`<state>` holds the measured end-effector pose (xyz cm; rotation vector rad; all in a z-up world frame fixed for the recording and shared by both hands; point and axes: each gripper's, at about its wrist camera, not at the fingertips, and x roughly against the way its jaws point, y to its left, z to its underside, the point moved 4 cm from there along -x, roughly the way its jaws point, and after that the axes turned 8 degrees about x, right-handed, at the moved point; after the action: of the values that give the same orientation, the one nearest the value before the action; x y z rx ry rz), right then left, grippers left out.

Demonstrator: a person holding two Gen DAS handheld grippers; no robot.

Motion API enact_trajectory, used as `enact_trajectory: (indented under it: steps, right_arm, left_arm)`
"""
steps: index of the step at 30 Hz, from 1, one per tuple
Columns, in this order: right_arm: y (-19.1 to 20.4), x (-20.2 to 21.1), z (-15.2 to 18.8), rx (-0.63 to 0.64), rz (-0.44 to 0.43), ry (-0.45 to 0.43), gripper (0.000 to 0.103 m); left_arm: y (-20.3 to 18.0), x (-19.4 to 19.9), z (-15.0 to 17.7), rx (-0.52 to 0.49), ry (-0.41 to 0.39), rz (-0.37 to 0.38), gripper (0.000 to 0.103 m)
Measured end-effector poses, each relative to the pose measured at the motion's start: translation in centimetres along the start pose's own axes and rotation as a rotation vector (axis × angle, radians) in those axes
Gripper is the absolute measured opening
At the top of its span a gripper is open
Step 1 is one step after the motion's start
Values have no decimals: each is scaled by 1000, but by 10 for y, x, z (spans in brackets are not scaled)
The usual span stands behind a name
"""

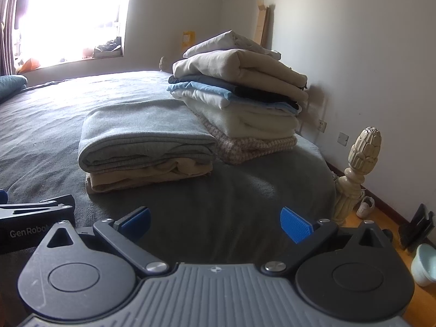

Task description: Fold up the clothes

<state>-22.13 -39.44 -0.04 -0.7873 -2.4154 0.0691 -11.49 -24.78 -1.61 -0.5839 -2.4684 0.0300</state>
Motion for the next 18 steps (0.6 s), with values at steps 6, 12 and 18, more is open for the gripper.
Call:
enact_trajectory:
  steps: [6, 12, 18]
  right_arm:
    - [2, 1, 1, 5, 0, -1, 103]
    - [3, 1, 1, 9, 2, 0, 103]
    - [5, 1, 0, 15, 7, 1, 103]
  left_arm:
    - [1, 1, 0, -2, -4, -1, 103]
    - [2, 1, 0, 2, -4, -2, 103]
    - [5, 2, 0, 5, -7, -4, 103]
